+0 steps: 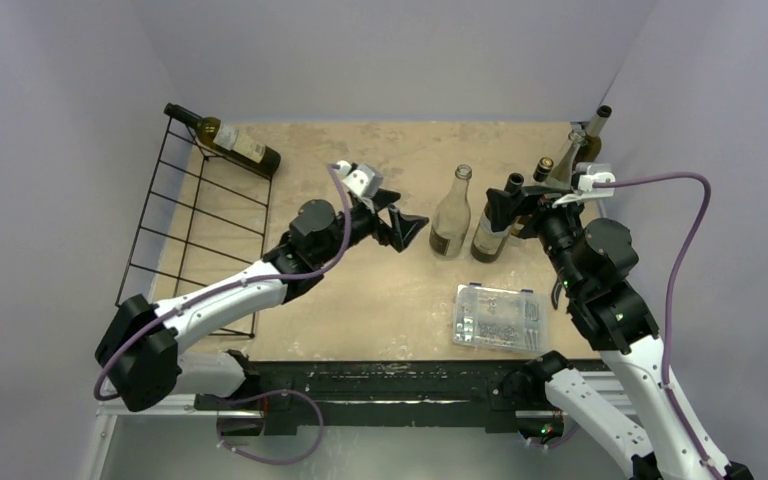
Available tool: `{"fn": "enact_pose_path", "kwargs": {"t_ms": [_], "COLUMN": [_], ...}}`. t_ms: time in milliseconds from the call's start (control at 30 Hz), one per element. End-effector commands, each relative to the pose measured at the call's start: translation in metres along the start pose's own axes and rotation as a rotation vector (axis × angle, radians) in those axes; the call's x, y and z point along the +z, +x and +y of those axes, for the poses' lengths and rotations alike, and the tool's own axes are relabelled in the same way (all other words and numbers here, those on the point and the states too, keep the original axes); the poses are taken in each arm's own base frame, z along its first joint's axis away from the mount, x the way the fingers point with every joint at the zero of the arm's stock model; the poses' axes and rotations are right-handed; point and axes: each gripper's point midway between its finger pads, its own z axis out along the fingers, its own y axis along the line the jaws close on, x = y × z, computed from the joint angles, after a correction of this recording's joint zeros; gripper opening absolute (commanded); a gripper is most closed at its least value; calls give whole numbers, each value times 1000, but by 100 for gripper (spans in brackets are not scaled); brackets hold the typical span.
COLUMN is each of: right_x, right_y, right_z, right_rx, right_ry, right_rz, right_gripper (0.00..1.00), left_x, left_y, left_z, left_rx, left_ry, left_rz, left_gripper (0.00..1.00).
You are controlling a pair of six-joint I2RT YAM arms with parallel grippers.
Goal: Put the wine bottle on the wine rack
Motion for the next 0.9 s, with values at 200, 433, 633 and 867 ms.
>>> {"fn": "enact_pose_path", "kwargs": {"t_ms": [200,433,633,867], "right_x": [1,0,-1,-1], "right_y": [-9,-11,-11,-11], "right_z": [5,3,3,4], "right_rx": [13,6,4,4], "right_ry": [-20,-8,-11,-14], "right_rz": [-29,-34,-36,-35], "right_gripper": [99,99,99,99], "left_x": [68,102,119,139], "left_y": [-23,-12,-7,2], "left_z": [-11,-10,-16,-14], "left_rx": [190,194,170,143], "left_ry": [-69,-80,-37,-48], "left_rz": [-136,-128,-130,-96], "left_gripper": [88,88,88,78]}}
